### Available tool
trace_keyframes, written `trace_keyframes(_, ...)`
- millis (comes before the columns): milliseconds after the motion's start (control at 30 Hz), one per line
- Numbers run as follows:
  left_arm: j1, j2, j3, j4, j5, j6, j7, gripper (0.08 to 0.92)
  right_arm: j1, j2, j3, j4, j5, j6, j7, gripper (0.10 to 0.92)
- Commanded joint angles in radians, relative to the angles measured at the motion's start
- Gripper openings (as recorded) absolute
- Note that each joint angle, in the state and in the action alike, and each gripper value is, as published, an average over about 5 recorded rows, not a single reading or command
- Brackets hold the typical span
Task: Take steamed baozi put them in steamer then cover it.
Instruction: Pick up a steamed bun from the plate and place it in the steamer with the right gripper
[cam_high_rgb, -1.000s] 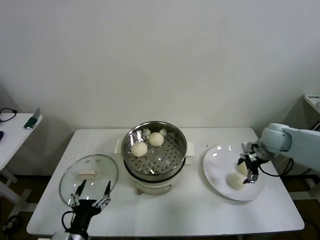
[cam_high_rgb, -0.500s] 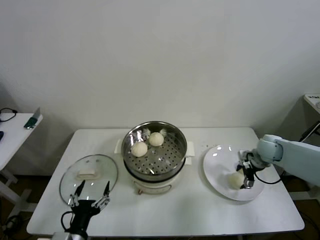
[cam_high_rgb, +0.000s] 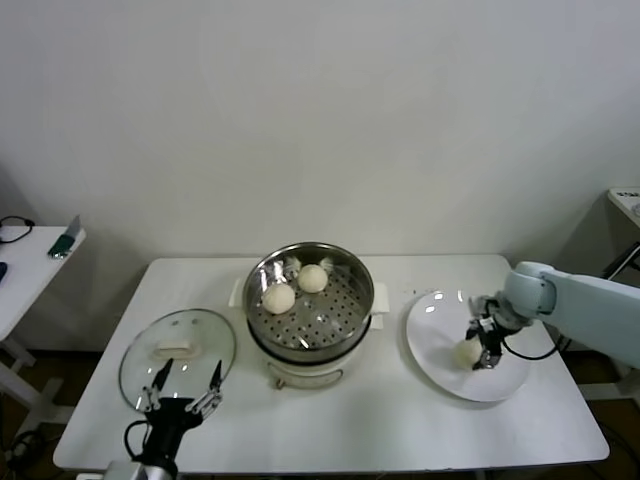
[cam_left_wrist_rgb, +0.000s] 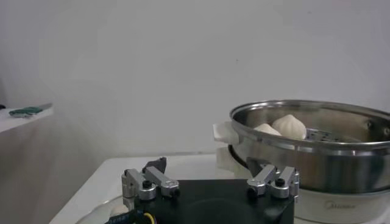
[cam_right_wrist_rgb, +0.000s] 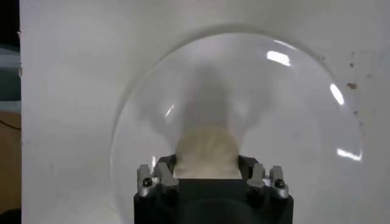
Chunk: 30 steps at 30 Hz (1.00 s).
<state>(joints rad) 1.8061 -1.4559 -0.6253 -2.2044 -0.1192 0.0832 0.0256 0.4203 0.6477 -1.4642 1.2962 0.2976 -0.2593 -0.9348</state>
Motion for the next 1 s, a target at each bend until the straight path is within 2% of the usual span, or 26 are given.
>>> trace_keyframes(33, 0.001, 0.005, -0.001, 0.0, 0.001, 0.001, 0.0, 0.823, 0.347, 0.103, -0.152, -0.019, -0.007, 0.218, -0.133, 0.679)
trace_keyframes(133, 0.002, 0.009, -0.002, 0.001, 0.001, -0.002, 0.0, 0.823, 0.506, 0.201, -0.203, -0.021, 0.012, 0.369, -0.191, 0.679)
trace_keyframes(233, 0.003, 0.013, -0.002, 0.004, 0.001, -0.006, -0.001, 0.823, 0.624, 0.291, -0.18, 0.011, 0.02, 0.452, -0.224, 0.679)
trace_keyframes(400, 0.004, 0.013, -0.001, 0.003, 0.002, -0.011, -0.001, 0.823, 0.694, 0.409, -0.087, 0.158, 0.003, 0.502, -0.229, 0.679)
trace_keyframes(600, 0.005, 0.014, -0.005, 0.001, 0.001, -0.012, -0.001, 0.823, 0.631, 0.526, -0.029, 0.327, -0.074, 0.502, -0.19, 0.679)
trace_keyframes(1000, 0.006, 0.009, -0.007, -0.008, 0.003, -0.009, -0.001, 0.823, 0.392, 0.714, -0.081, 0.254, -0.261, 0.512, -0.085, 0.679)
